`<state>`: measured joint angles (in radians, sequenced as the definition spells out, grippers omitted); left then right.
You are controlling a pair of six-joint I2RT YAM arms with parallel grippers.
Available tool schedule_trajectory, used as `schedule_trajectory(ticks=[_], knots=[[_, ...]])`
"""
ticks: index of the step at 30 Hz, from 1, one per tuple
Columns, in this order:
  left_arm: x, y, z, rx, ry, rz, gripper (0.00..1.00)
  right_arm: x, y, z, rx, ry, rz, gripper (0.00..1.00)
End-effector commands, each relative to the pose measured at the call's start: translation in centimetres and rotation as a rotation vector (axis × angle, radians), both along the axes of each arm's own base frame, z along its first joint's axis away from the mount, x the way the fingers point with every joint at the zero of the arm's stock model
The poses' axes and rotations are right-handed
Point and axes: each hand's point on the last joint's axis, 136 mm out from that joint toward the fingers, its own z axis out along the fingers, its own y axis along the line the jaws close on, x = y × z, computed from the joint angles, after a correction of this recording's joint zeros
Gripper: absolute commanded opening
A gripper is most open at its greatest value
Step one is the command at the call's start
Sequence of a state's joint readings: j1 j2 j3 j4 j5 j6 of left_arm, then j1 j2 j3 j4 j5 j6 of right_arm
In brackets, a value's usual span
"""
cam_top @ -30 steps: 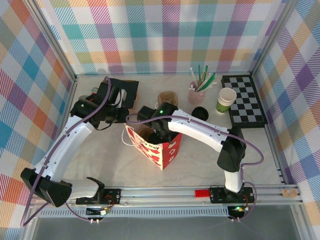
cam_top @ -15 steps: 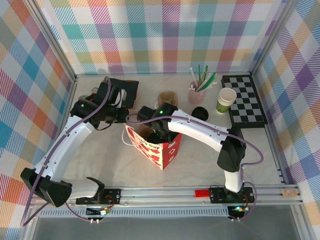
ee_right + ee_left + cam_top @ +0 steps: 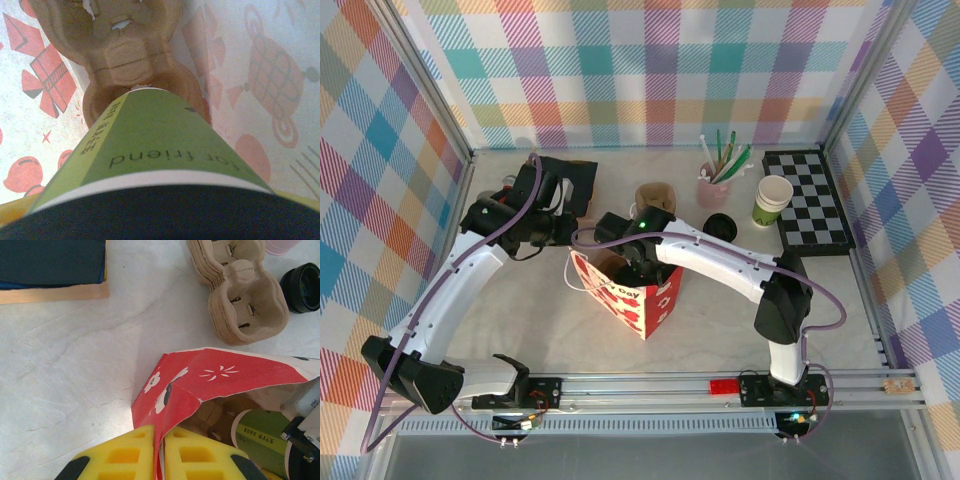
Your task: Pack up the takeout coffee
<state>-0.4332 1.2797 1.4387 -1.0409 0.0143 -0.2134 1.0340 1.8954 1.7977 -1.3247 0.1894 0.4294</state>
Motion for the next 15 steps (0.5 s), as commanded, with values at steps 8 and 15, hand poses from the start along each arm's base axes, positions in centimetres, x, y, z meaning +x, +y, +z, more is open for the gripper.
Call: schedule_trajectory(ticks=[8, 15], knots=[[0.45, 0.34, 1.40, -0.018, -0.042, 0.021, 0.13, 0.17, 0.05, 0.77, 0.018, -0.009, 0.012, 0.43], [0.49, 0.38, 1.58, -0.016, -0.047, 0.020, 0.13, 0.26, 0.21, 0.77, 0.019, -0.009, 0.016, 0.43]])
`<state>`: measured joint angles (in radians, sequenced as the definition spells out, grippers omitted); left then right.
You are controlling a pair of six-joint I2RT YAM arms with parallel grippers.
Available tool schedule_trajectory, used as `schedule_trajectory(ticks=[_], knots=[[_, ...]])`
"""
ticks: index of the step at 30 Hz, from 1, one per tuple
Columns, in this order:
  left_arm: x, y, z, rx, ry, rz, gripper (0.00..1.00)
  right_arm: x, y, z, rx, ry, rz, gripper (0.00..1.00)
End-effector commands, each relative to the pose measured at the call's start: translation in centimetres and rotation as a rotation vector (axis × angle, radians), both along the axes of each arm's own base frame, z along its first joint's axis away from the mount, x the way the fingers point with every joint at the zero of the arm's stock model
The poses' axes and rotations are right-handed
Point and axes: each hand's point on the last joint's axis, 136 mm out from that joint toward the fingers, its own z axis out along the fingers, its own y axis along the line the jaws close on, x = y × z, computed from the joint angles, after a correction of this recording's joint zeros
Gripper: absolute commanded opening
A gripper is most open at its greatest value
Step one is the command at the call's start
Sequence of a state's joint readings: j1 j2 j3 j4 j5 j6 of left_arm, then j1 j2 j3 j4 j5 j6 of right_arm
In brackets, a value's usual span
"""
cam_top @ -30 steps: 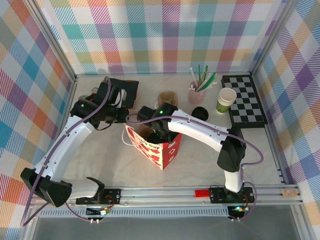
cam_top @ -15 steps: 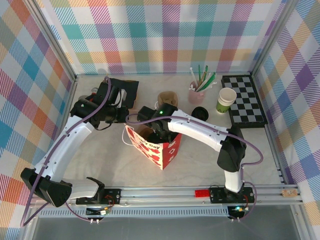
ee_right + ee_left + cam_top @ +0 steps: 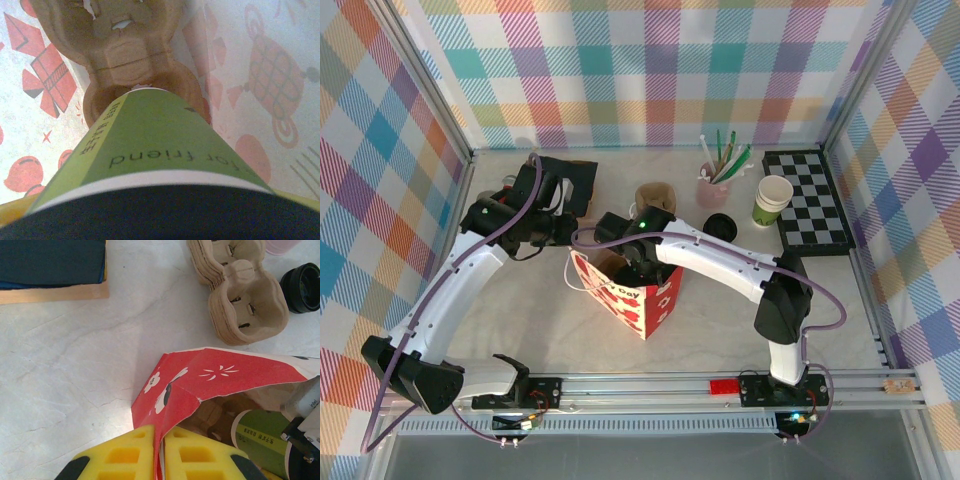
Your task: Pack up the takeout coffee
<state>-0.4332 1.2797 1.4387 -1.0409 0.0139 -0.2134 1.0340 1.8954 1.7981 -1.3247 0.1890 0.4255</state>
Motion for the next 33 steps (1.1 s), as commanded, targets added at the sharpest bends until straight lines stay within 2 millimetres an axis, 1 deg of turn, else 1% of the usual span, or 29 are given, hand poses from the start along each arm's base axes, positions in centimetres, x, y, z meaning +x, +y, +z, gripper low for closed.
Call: schedule_trajectory(ticks=[1, 11, 33], knots=[[0.47, 0.38, 1.56, -0.016, -0.046, 0.020, 0.13, 0.33, 0.22, 0.79, 0.020, -0.009, 0.011, 0.43], [0.61, 0.32, 1.57, -0.016, -0.046, 0.020, 0.13, 0.45, 0.40, 0.80, 0.020, -0.010, 0.015, 0.43], [0.81, 0.32, 1.36, -0.009, -0.043, 0.021, 0.13, 0.10, -0.39, 0.16, 0.006, 0.003, 0.002, 0.43]])
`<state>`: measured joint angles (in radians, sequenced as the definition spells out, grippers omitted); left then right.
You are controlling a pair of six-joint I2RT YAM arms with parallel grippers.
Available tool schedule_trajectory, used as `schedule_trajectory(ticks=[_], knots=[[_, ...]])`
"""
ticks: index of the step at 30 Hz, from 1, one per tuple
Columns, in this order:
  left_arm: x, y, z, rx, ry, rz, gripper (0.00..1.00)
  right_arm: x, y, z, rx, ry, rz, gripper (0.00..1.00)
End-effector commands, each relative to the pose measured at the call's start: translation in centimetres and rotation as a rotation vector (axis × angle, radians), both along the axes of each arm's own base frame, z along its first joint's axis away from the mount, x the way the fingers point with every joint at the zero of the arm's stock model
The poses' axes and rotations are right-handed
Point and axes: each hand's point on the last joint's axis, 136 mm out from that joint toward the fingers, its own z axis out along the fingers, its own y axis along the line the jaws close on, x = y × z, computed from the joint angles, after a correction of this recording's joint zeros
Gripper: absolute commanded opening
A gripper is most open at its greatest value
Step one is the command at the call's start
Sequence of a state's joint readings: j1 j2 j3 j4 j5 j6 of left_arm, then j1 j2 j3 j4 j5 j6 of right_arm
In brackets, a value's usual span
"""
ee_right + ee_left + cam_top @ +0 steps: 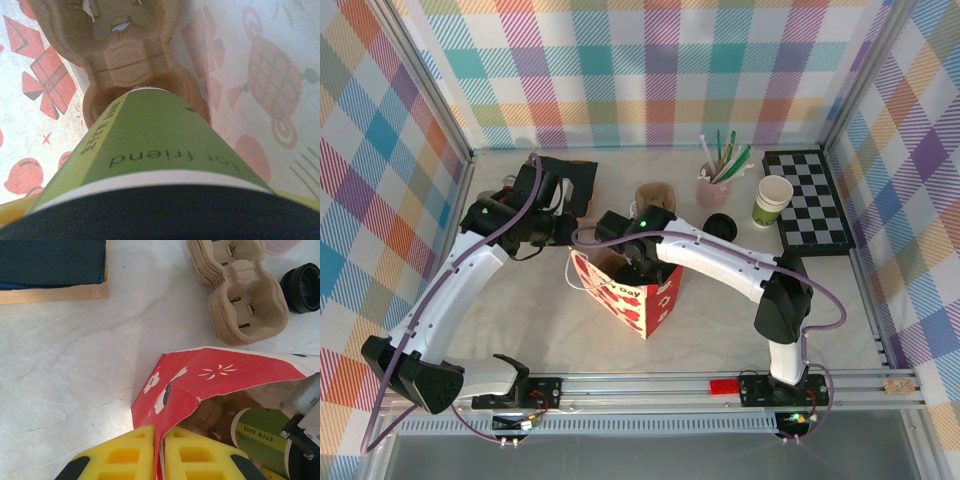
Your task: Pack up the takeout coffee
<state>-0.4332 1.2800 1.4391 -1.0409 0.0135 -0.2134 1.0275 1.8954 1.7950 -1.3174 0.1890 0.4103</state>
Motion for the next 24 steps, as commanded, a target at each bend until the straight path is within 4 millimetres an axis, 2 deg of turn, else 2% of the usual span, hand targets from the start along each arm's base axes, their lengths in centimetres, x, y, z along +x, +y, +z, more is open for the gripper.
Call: schedule_trajectory(ticks=[1, 9, 24], knots=[[0.8, 0.3, 1.3, -0.009, -0.042, 0.021, 0.13, -0.2, -0.4, 0.2, 0.003, 0.006, -0.007, 0.43], [0.7, 0.4, 1.4, -0.011, -0.045, 0.021, 0.13, -0.1, -0.3, 0.1, 0.007, 0.007, -0.006, 0.43], [0.5, 0.4, 1.6, -0.014, -0.051, 0.022, 0.13, 0.1, -0.1, -1.4, 0.011, 0.017, -0.012, 0.43]])
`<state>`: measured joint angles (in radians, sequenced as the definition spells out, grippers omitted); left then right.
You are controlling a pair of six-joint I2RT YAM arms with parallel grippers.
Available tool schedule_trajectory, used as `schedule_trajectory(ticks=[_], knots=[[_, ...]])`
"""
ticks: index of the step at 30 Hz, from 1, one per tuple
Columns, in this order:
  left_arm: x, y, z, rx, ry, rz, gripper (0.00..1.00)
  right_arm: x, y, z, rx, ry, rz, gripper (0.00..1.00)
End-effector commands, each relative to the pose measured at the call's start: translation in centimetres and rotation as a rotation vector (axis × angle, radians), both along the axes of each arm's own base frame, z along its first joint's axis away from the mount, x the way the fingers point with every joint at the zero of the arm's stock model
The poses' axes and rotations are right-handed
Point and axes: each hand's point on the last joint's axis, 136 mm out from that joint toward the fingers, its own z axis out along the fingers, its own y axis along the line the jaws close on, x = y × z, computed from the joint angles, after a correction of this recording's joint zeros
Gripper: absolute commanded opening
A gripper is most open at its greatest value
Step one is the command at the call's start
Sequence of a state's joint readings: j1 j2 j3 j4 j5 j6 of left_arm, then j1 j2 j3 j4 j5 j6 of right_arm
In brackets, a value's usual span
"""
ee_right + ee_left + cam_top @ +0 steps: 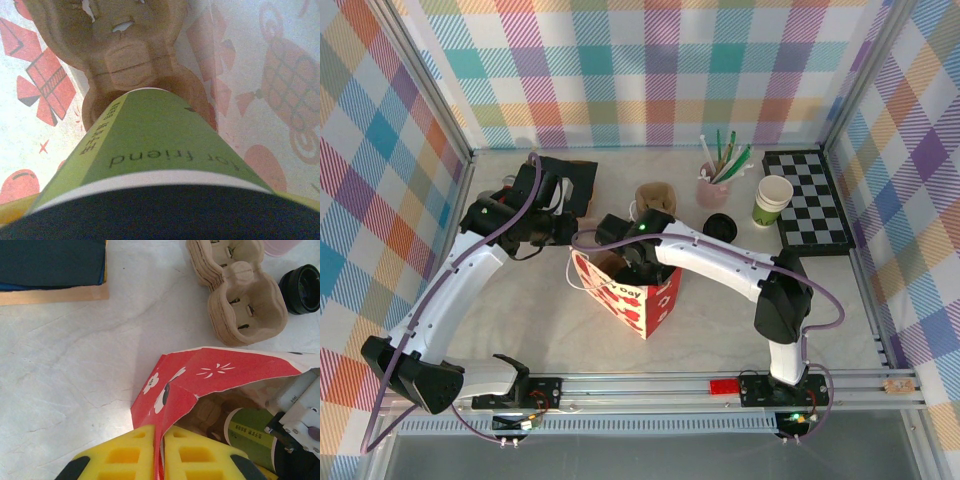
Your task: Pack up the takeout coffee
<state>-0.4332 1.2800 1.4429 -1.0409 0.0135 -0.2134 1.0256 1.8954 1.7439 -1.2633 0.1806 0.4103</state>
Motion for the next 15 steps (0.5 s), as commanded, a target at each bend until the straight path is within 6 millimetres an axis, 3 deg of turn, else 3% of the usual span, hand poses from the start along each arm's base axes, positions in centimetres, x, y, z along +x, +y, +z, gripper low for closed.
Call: schedule_trajectory(ticks=[1, 15], knots=[[0.46, 0.47, 1.48, -0.012, -0.047, 0.022, 0.13, 0.02, -0.28, -0.26, 0.004, 0.013, -0.012, 0.43], [0.52, 0.40, 1.52, -0.017, -0.047, 0.023, 0.13, -0.02, -0.38, -1.25, -0.001, 0.022, -0.015, 0.43]])
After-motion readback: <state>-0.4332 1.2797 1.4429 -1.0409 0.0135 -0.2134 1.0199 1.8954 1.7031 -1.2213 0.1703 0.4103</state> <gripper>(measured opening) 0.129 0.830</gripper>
